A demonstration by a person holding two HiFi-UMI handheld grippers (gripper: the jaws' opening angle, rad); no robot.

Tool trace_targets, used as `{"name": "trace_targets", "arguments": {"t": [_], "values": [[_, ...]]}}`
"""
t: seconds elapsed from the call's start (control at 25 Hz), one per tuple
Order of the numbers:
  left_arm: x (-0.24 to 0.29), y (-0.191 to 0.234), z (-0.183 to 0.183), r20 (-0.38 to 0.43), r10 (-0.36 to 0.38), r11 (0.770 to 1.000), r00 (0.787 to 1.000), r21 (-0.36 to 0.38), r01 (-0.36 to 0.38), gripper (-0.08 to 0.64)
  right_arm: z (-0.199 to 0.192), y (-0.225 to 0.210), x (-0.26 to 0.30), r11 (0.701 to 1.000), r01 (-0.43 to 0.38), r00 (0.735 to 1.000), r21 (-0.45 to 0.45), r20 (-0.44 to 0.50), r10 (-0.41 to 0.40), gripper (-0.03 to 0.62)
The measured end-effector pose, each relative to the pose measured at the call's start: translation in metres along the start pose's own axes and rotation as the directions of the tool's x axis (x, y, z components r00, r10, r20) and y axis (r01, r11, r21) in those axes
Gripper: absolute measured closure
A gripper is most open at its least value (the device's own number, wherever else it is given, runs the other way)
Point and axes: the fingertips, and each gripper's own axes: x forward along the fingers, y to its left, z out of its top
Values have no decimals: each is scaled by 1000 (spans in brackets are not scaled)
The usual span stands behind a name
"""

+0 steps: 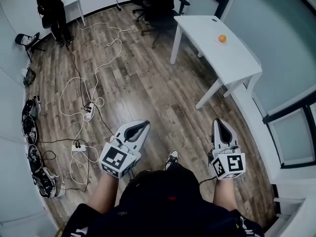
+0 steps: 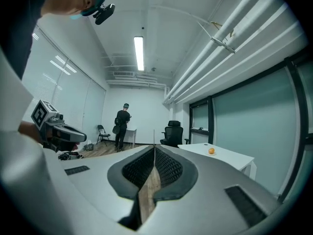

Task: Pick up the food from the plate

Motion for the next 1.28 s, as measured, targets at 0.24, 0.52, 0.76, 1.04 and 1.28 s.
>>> {"name": "trace_targets", "arguments": {"t": [0.24,0.52,0.76,1.04,1.28], "values": [[70,6,29,1,-15,999,1000,38,15,537,3,-63,36,1000,9,1000,19,15,-9,568],[159,1,53,-12,-41,998,999,57,42,537,-4,-149,61,998,32,999,62,10,-33,568],[239,-25,64,-37,-68,993,997,93,71,537,-10,-227,78,996,27,1000,86,9,-28,568],[280,-18,53,-66,-118,992,991,34,120,537,-36,-256,106,988,31,999,154,-29,-27,568],[315,15,50,-64,-138,990,988,2,138,537,-38,-265,148,993,25,998,117,-55,-19,568]]}}
